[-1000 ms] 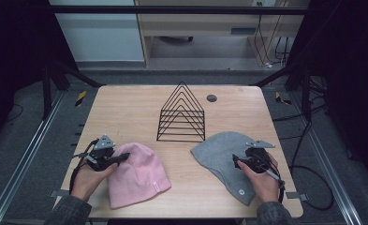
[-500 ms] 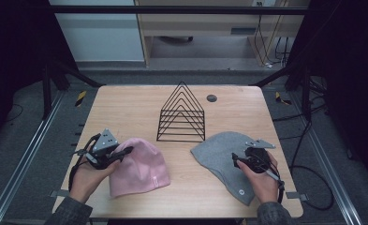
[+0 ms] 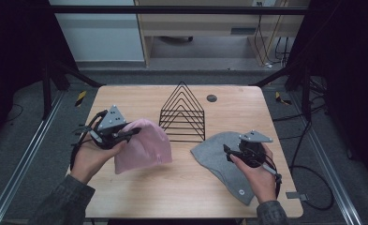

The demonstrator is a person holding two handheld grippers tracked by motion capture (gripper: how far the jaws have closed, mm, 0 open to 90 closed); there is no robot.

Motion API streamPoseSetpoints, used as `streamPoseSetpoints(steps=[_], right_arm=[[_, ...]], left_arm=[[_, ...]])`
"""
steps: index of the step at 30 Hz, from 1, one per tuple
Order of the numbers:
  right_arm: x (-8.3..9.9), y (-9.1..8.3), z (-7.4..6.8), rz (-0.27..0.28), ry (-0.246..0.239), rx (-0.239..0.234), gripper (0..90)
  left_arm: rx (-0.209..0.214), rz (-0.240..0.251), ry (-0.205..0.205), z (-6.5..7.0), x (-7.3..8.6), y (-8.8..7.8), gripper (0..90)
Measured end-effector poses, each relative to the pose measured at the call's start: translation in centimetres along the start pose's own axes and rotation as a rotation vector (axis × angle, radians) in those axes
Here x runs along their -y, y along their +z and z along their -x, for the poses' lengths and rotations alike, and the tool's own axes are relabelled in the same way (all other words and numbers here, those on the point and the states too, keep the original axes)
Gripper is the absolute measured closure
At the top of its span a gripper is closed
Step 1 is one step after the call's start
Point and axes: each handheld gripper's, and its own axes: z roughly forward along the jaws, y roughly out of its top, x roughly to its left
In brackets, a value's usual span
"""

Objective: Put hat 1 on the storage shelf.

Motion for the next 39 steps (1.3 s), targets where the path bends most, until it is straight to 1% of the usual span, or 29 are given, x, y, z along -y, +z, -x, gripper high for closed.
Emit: streamPoseSetpoints(steps=[1,2,3,4,5,7,9,10,11,12,15,16,19,20,22,26,29,30,31,32,34,35,37,39], right_arm=[[-0.3,-0.2,-0.1,0.002,0.001,-0.012,27.7],[-0.7,-0.3,-0.2,0.007,-0.011,-0.022,27.8],[-1.2,-0.6,-0.3,0.014,-0.018,-0.031,27.9],[-1.2,-0.6,-0.3,0.014,-0.018,-0.031,27.9],[-2.1,-1.0,-0.7,0.028,-0.031,-0.051,27.9],[-2.8,-1.3,-1.1,0.039,-0.046,-0.068,27.9],[-3.6,-1.6,-1.8,0.048,-0.068,-0.090,28.0],[-3.6,-1.6,-1.8,0.048,-0.068,-0.090,28.0],[-4.1,-1.8,-2.2,0.053,-0.076,-0.102,28.1],[-5.2,-2.1,-3.0,0.069,-0.105,-0.125,29.0],[-6.6,-2.6,-4.0,0.087,-0.139,-0.150,29.6],[-7.3,-2.8,-4.4,0.093,-0.162,-0.156,29.6],[-8.2,-2.9,-5.3,0.096,-0.197,-0.163,29.6],[-8.5,-2.8,-5.5,0.097,-0.204,-0.165,29.7],[-8.7,-2.6,-5.8,0.096,-0.203,-0.174,30.4],[-9.2,-2.3,-6.8,0.098,-0.228,-0.213,33.4],[-9.8,-2.0,-7.6,0.093,-0.245,-0.240,36.0],[-10.0,-1.9,-7.8,0.092,-0.251,-0.248,36.6],[-10.2,-1.7,-8.1,0.090,-0.252,-0.266,37.6],[-10.4,-1.5,-8.5,0.086,-0.257,-0.297,38.6],[-10.8,-1.0,-9.1,0.085,-0.274,-0.310,41.0],[-11.1,-0.7,-9.5,0.084,-0.285,-0.326,42.7],[-11.9,0.0,-10.0,0.075,-0.289,-0.353,44.8],[-12.6,0.3,-10.3,0.081,-0.299,-0.384,50.4]], left_arm=[[-0.001,0.010,-0.001,-0.1,-0.5,-0.1,77.5],[-0.006,0.014,0.012,-0.2,-1.0,-0.5,77.5],[-0.005,0.020,0.015,-0.3,-1.3,-0.6,77.5],[-0.005,0.020,0.015,-0.3,-1.3,-0.6,77.5],[-0.008,0.030,0.025,-0.5,-2.1,-1.0,77.5],[-0.007,0.045,0.024,-0.8,-2.8,-1.3,77.5],[-0.004,0.059,0.015,-1.1,-3.3,-1.7,77.5],[-0.004,0.059,0.015,-1.1,-3.3,-1.7,77.5],[-0.001,0.072,0.009,-1.3,-3.7,-2.0,77.5],[-0.001,0.081,0.007,-1.4,-3.9,-2.2,77.5],[-0.009,0.090,0.012,-1.9,-4.8,-2.8,77.4],[-0.013,0.088,0.012,-2.0,-5.0,-2.9,77.4],[-0.018,0.088,0.013,-2.3,-5.3,-2.8,77.4],[-0.022,0.089,0.008,-2.4,-5.4,-2.7,77.4],[-0.021,0.088,0.009,-2.4,-5.6,-2.5,77.3],[-0.018,0.089,0.023,-2.3,-6.2,-2.1,77.3],[-0.013,0.107,0.022,-2.2,-7.0,-2.2,77.3],[-0.011,0.116,0.015,-2.2,-7.2,-2.3,77.3],[-0.008,0.124,0.015,-2.3,-7.5,-2.5,77.3],[-0.004,0.131,0.013,-2.3,-7.8,-2.5,77.3],[-0.006,0.140,0.015,-2.3,-8.3,-2.7,77.3],[-0.004,0.152,0.013,-2.3,-8.7,-2.8,77.3],[-0.008,0.159,0.018,-2.4,-9.2,-3.0,77.2],[-0.006,0.169,0.018,-2.6,-9.7,-3.2,77.2]])
